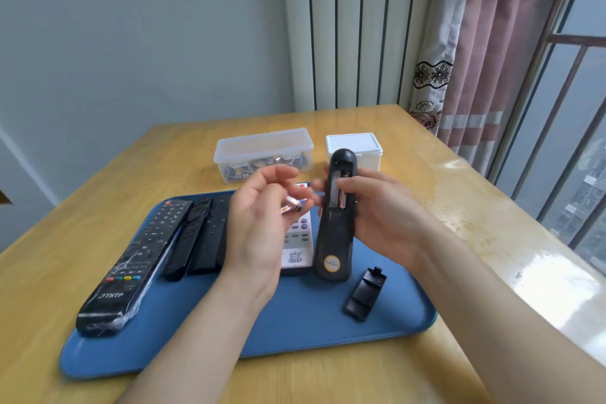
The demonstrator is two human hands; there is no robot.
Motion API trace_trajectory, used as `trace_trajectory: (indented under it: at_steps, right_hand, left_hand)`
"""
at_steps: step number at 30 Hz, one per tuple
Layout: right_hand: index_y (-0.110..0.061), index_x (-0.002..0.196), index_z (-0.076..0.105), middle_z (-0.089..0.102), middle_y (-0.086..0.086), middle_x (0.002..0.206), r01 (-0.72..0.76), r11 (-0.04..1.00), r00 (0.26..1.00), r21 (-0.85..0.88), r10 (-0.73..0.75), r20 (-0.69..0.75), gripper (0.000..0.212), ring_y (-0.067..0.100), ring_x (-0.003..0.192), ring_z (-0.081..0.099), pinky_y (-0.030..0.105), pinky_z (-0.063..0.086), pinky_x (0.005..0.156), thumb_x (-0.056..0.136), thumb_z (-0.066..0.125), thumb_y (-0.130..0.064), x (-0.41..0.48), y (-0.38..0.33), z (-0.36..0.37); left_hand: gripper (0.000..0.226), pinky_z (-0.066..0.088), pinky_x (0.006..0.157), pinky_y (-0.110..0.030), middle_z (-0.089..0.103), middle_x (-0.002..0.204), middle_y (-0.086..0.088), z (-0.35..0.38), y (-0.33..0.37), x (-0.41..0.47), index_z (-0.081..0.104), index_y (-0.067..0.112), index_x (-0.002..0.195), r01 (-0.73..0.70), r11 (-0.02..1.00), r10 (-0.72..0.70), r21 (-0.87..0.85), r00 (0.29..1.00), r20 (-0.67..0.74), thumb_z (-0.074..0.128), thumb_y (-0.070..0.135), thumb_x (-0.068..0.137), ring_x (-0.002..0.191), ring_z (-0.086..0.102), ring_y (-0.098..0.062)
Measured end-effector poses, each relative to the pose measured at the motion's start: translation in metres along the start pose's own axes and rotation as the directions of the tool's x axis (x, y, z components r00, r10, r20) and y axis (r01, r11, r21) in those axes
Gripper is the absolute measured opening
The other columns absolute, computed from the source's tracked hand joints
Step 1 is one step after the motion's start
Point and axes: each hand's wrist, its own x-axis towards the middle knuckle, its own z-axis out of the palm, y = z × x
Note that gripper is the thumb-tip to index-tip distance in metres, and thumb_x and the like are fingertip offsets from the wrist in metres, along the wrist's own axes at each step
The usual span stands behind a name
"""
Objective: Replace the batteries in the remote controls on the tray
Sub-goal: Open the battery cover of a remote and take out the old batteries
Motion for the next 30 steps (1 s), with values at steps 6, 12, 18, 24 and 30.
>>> trace_trajectory:
  at_steps: [6, 12, 18, 24, 30]
  right_hand:
    - [0.000, 0.113, 0.054, 0.067, 0.016, 0.112, 0.159, 0.898, 0.985, 0.410, -0.118, -0.124, 0.018, 0.029, 0.101, 0.071, 0.041, 0.058, 0.075, 0.098, 0.044, 0.001, 0.001, -0.013, -0.005]
    - [-0.001, 0.103, 0.058, 0.068, 0.017, 0.099, 0.146, 0.945, 0.989, 0.294, -0.127, -0.081, 0.015, 0.028, 0.093, 0.071, 0.037, 0.059, 0.084, 0.090, 0.055, 0.005, -0.003, -0.016, -0.004]
    - [-0.011, 0.093, 0.055, 0.071, 0.020, 0.095, -0.095, 0.979, 0.972, -0.182, 0.131, 0.196, 0.015, 0.032, 0.072, 0.072, 0.027, 0.054, 0.049, 0.082, 0.065, -0.008, -0.017, -0.009, 0.005]
    - [-0.012, 0.113, 0.063, 0.070, 0.017, 0.097, -0.013, 0.986, 0.987, -0.168, 0.039, 0.154, 0.019, 0.020, 0.071, 0.063, 0.025, 0.044, 0.053, 0.100, 0.049, -0.013, -0.016, 0.014, 0.025]
    - [-0.017, 0.107, 0.067, 0.065, -0.002, 0.074, -0.014, 0.976, 1.000, -0.215, 0.011, -0.014, 0.020, 0.011, 0.065, 0.061, 0.030, 0.051, 0.062, 0.097, 0.050, -0.017, -0.017, 0.011, 0.028]
  left_hand:
    - [0.019, 0.035, 0.058, -0.024, 0.053, 0.076, 0.013, -0.010, 0.001, 0.003, 0.058, 0.033, 0.091, -0.192, 0.691, 0.075, 0.697, 0.978, 0.195, 0.063, 0.042, 0.075, 0.063, 0.046, -0.010]
    - [0.006, 0.033, 0.041, -0.011, 0.060, 0.071, 0.000, -0.009, 0.009, 0.004, 0.058, 0.018, 0.089, -0.018, 0.954, -0.021, 0.300, 0.992, 0.128, 0.061, 0.016, 0.092, 0.045, 0.043, -0.002]
    - [0.008, 0.029, 0.039, -0.012, 0.056, 0.061, 0.011, -0.021, 0.016, 0.013, 0.065, 0.020, 0.098, -0.050, 0.998, 0.051, 0.046, 0.999, -0.018, 0.059, 0.017, 0.094, 0.047, 0.038, -0.004]
    - [0.040, 0.048, 0.053, -0.023, 0.057, 0.084, -0.004, -0.012, 0.004, 0.008, 0.055, 0.022, 0.122, -0.091, 0.968, 0.081, 0.236, 0.995, 0.050, 0.061, -0.001, 0.090, 0.066, 0.055, -0.014]
    - [0.028, 0.051, 0.071, -0.034, 0.067, 0.089, -0.008, -0.007, -0.005, 0.004, 0.066, 0.030, 0.106, -0.171, 0.907, 0.137, 0.386, 0.984, 0.114, 0.066, 0.011, 0.087, 0.067, 0.060, -0.019]
